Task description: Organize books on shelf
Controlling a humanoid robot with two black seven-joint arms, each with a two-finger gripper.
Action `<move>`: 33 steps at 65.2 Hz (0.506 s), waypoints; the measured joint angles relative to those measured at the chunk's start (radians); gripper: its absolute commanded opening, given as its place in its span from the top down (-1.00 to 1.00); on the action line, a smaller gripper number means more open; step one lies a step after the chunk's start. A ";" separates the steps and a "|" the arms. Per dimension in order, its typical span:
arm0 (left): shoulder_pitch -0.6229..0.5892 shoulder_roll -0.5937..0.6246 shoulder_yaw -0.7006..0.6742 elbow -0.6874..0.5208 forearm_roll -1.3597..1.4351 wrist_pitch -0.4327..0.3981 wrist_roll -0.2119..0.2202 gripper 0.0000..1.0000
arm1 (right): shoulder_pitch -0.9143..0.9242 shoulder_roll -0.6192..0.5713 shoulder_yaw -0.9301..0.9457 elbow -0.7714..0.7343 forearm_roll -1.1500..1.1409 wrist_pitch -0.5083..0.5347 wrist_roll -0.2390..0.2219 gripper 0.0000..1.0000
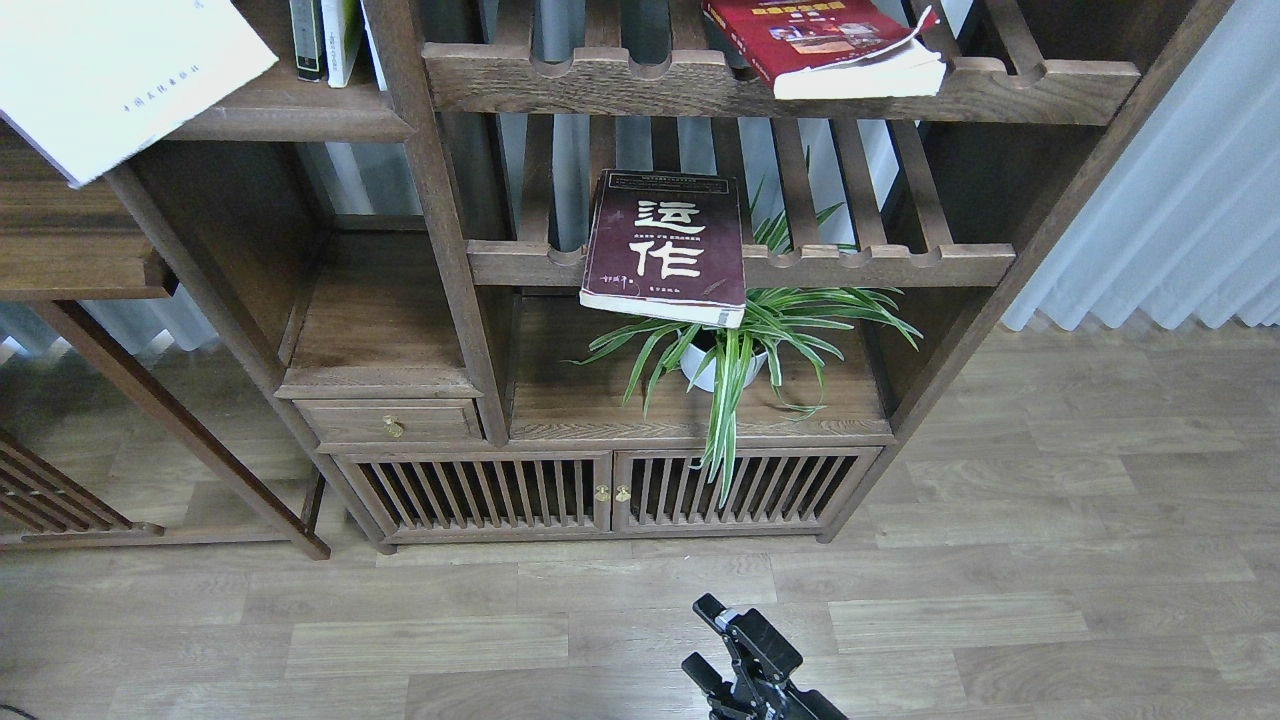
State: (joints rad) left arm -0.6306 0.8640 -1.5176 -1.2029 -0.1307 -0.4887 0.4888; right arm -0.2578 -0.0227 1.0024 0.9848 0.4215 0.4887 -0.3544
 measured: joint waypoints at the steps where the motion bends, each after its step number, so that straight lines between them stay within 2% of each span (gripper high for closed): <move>1: -0.015 0.000 0.000 0.010 0.032 0.000 0.000 0.87 | 0.000 0.000 0.000 0.000 0.000 0.000 0.000 -1.00; 16: -0.227 -0.042 0.095 0.126 0.334 0.000 0.000 0.87 | 0.010 0.003 0.001 0.000 0.001 0.000 0.000 -1.00; 33: -0.470 -0.185 0.217 0.245 0.562 0.000 0.000 0.87 | 0.020 0.012 0.000 0.003 0.003 0.000 0.000 -1.00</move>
State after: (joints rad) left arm -1.1003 0.6795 -1.3006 -0.9578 0.4309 -0.4888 0.4889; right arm -0.2380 -0.0112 1.0026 0.9875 0.4246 0.4887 -0.3543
